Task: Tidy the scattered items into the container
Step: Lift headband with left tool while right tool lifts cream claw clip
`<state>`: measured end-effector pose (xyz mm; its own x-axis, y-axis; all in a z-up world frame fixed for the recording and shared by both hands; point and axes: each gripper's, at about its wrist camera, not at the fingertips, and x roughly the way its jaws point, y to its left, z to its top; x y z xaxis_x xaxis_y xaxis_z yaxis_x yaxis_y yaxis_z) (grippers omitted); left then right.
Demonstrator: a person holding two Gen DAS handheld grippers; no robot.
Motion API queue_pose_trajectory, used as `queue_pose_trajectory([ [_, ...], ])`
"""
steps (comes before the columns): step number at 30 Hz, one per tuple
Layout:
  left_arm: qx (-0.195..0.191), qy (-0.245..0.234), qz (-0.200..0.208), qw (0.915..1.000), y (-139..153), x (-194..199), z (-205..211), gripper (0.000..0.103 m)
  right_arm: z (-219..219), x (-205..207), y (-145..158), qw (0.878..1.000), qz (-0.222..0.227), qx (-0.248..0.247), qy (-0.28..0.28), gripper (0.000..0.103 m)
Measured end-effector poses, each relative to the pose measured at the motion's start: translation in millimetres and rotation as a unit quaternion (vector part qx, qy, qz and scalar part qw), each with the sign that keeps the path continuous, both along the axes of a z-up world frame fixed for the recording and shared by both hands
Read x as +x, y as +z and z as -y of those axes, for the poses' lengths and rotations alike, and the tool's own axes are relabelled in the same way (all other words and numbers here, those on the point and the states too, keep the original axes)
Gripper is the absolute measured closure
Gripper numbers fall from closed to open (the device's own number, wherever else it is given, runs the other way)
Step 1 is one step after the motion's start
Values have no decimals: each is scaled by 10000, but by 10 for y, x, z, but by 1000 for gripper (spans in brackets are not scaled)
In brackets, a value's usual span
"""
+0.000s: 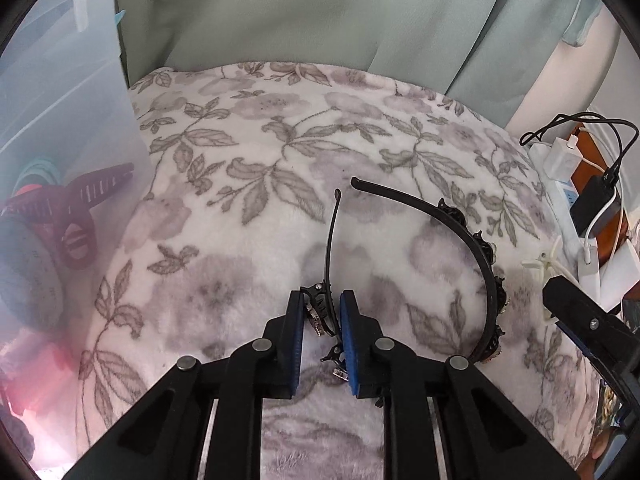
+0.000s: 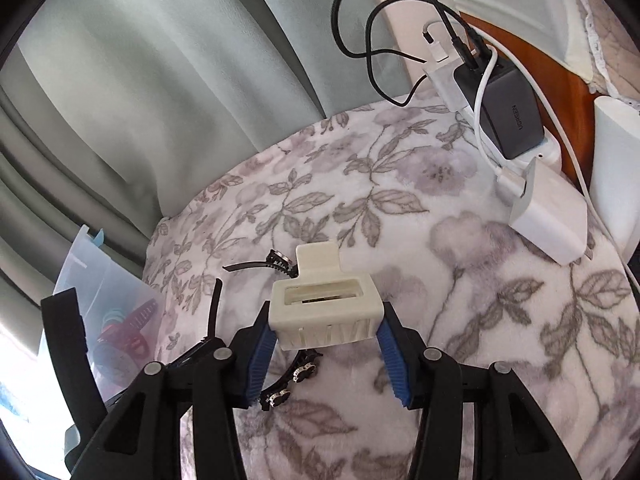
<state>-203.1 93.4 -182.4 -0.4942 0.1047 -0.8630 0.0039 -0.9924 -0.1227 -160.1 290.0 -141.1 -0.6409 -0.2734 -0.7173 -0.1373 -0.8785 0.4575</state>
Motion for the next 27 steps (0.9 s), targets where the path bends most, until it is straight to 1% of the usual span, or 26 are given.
queue_pose_trajectory([
  [5, -33, 79, 44, 10000, 62, 198, 99, 88, 9, 252, 145, 9999, -47, -133, -15, 50],
  [14, 15, 36, -283, 9996, 425, 539, 172, 88, 68, 673, 510, 9989, -407, -216, 20, 50],
  [20, 145, 57, -628, 9979, 751, 749, 240, 88, 108, 934, 827, 9968, -778, -174, 51, 50],
  [27, 275, 117, -1130, 9931, 1216, 969, 336, 88, 164, 1168, 1194, 9928, -1194, -125, 20, 50],
])
